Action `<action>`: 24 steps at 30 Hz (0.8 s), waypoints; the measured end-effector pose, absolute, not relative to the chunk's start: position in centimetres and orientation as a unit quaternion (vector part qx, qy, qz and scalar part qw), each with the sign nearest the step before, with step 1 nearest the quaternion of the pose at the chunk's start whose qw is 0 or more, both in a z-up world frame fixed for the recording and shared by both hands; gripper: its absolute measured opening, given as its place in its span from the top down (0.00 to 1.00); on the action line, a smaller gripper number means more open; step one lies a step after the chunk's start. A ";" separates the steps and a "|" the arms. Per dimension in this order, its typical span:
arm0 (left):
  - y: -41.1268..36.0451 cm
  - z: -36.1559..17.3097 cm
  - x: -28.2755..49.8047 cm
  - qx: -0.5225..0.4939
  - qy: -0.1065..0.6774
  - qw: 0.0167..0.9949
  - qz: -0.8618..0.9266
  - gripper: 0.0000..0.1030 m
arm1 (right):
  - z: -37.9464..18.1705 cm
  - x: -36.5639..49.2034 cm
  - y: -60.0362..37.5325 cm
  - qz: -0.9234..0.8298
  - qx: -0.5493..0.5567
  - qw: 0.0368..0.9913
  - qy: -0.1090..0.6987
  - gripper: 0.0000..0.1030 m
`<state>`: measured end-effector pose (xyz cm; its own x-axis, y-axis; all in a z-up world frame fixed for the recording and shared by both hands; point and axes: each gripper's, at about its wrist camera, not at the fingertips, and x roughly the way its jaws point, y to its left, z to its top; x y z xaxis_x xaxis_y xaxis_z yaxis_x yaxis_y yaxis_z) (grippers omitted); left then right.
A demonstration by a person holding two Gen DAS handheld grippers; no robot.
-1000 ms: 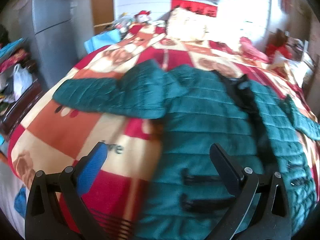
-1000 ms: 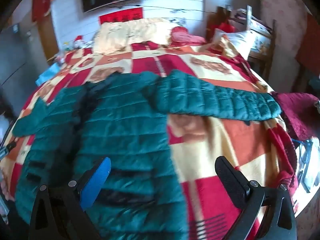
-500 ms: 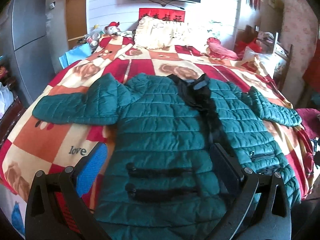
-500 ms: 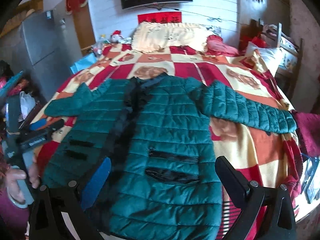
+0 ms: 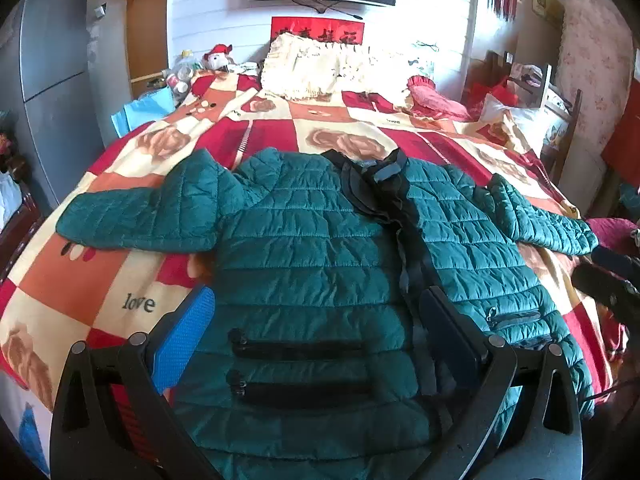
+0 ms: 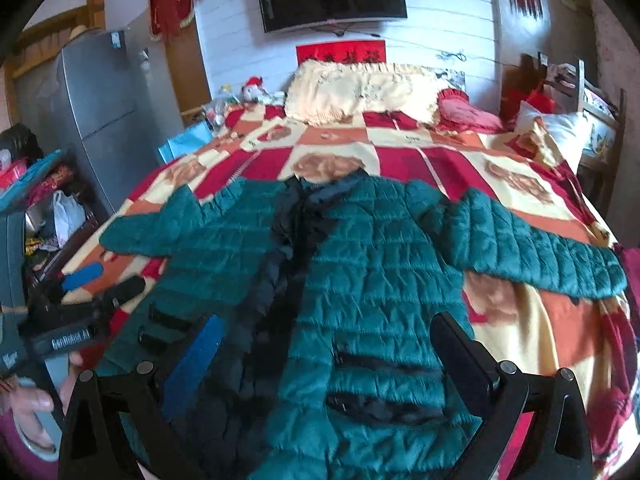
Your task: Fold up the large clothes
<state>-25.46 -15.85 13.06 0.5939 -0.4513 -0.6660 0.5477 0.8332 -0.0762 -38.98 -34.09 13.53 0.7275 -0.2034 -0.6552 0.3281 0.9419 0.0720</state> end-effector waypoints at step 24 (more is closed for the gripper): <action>-18.9 10.7 -24.8 0.063 0.371 0.880 -0.289 0.01 | 9.5 -32.2 -37.7 -0.063 0.183 0.915 0.353 0.00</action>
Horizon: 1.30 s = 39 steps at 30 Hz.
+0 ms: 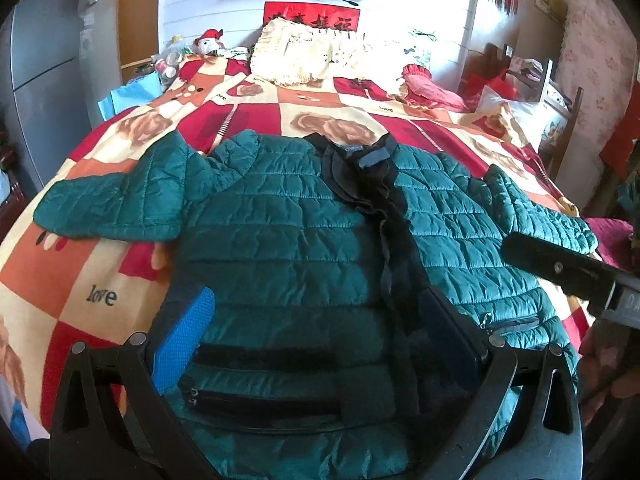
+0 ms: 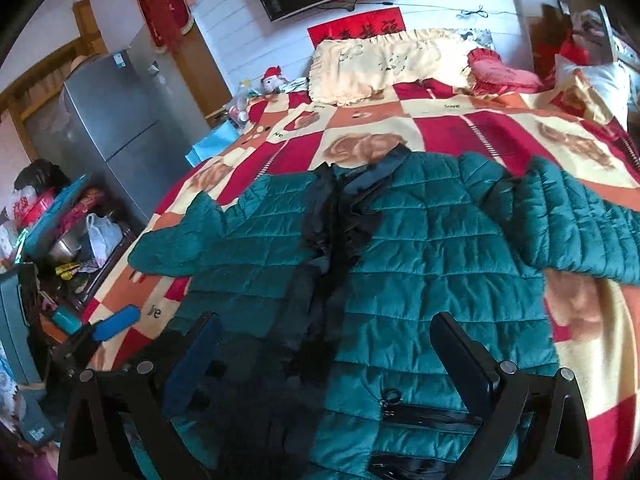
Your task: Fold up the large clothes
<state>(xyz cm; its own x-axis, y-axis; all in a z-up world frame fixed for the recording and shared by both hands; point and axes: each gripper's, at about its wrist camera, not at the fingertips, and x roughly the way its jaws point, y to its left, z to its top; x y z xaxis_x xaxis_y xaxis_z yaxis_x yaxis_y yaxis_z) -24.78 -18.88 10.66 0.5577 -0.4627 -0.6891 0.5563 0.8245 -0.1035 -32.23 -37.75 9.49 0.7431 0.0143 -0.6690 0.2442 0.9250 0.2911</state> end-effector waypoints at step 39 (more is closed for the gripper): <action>-18.7 9.7 -24.9 0.043 0.376 0.882 -0.282 0.01 | 8.7 -32.1 -42.3 -0.186 0.178 0.909 0.327 0.00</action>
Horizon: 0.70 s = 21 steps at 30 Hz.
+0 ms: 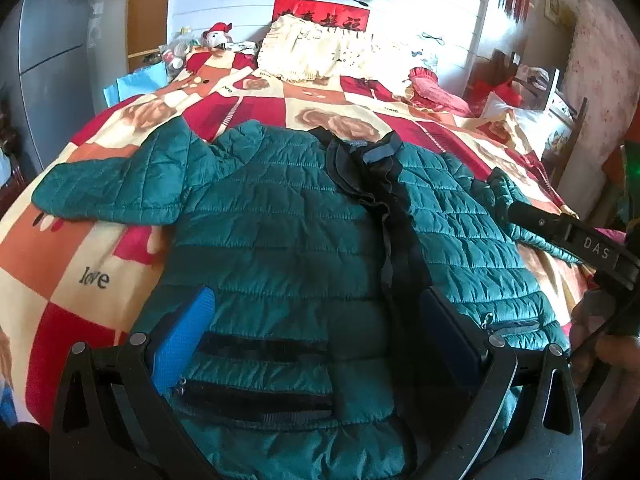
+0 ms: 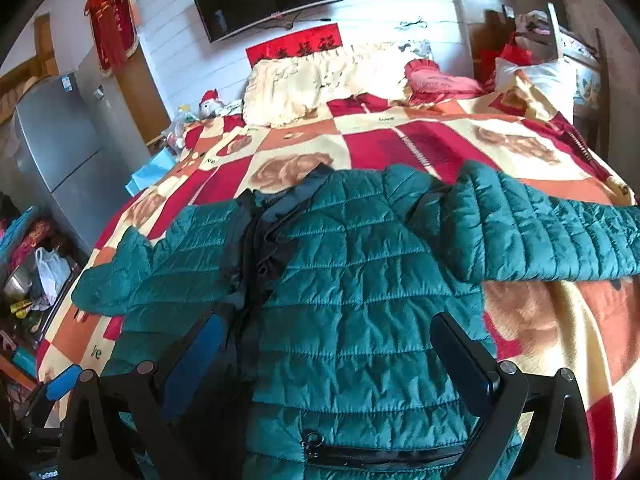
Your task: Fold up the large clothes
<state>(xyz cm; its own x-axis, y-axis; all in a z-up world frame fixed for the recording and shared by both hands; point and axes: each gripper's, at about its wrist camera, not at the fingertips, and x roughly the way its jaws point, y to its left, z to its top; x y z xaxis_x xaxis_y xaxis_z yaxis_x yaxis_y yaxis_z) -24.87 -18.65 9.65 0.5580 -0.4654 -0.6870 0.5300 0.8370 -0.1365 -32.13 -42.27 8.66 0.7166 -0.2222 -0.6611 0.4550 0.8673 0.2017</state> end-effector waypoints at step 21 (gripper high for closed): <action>-19.5 10.7 -22.5 0.043 0.365 0.890 -0.272 0.01 | 9.0 -30.4 -41.1 -0.191 0.150 0.914 0.326 0.00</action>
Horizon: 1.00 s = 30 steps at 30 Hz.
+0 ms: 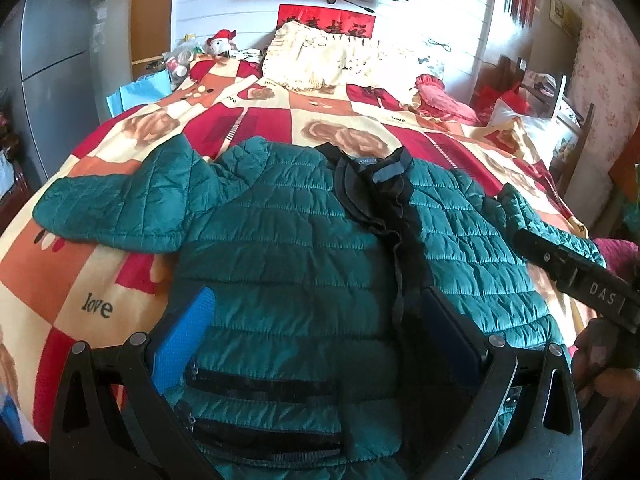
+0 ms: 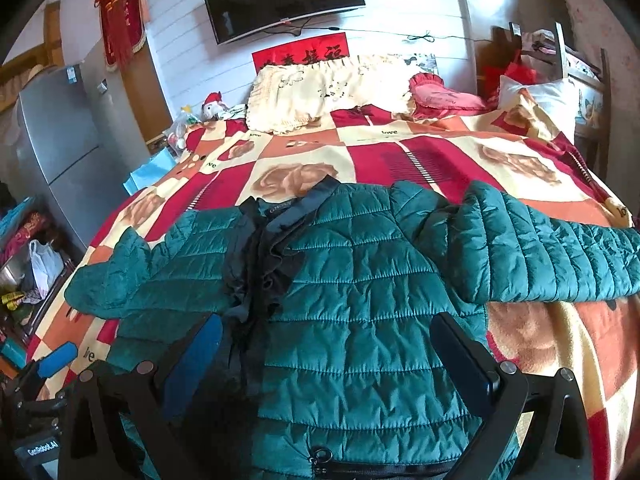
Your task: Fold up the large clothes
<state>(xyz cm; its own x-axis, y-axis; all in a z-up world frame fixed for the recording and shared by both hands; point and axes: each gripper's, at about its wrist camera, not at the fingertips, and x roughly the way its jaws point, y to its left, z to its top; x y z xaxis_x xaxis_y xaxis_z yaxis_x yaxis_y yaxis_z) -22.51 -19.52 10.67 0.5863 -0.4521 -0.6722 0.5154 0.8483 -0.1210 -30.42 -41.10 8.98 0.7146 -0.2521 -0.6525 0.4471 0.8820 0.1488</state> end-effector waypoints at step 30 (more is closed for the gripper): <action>-18.5 9.9 -16.6 0.054 0.368 0.903 -0.217 0.01 | 7.5 -26.3 -39.7 -0.173 0.147 0.905 0.361 0.00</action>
<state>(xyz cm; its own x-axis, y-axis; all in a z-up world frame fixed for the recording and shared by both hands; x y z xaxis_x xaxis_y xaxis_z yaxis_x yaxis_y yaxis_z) -16.64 -18.52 9.87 0.6349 -0.3509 -0.6883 0.4309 0.9003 -0.0615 -26.32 -39.71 7.55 0.6800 -0.2062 -0.7036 0.4189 0.8968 0.1420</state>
